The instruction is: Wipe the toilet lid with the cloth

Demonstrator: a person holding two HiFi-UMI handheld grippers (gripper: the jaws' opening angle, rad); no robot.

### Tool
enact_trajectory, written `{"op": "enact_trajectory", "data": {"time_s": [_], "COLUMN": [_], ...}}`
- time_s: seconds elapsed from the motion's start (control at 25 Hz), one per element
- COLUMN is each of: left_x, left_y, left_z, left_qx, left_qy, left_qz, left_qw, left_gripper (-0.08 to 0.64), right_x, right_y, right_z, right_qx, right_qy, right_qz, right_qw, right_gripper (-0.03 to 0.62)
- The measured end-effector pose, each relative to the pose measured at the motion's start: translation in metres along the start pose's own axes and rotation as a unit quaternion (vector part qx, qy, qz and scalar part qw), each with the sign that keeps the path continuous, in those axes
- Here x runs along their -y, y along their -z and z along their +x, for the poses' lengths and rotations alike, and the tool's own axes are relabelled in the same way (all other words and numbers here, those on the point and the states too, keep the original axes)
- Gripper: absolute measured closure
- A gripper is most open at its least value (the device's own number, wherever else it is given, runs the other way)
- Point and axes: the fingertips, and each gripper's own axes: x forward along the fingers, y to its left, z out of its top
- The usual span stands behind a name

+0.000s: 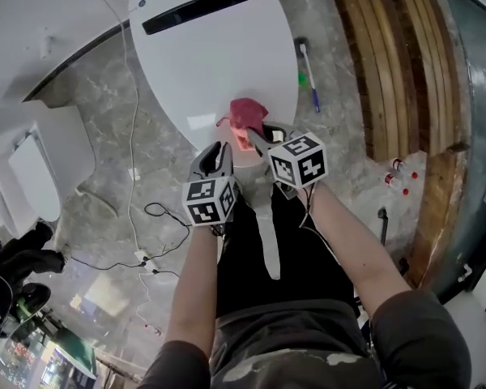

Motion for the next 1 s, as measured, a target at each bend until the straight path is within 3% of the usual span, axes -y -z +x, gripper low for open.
{"op": "enact_trajectory", "data": {"time_s": [0.2, 0.36, 0.68, 1.0], "left_x": [-0.061, -0.096, -0.123, -0.080], "left_y": [0.001, 0.012, 0.035, 0.030], "left_z": [-0.029, -0.042, -0.049, -0.027], "left_qx": [0.006, -0.001, -0.016, -0.025], "left_qy": [-0.018, -0.017, 0.000, 0.036], "left_qz": [-0.001, -0.001, -0.006, 0.017], "left_qw": [0.9998, 0.9999, 0.9999, 0.9989], "left_gripper": [0.483, 0.483, 0.483, 0.483], "right_x": [-0.078, -0.103, -0.091, -0.041], "right_y": [0.010, 0.022, 0.048, 0.064], "right_z": [0.055, 0.091, 0.102, 0.053], "right_qx": [-0.009, -0.017, -0.037, -0.028], "right_qy": [-0.033, -0.023, 0.026, 0.075], "right_qz": [-0.009, -0.011, 0.001, 0.033], "right_qw": [0.999, 1.000, 0.999, 0.996], "right_gripper": [0.543, 0.543, 0.543, 0.543]}}
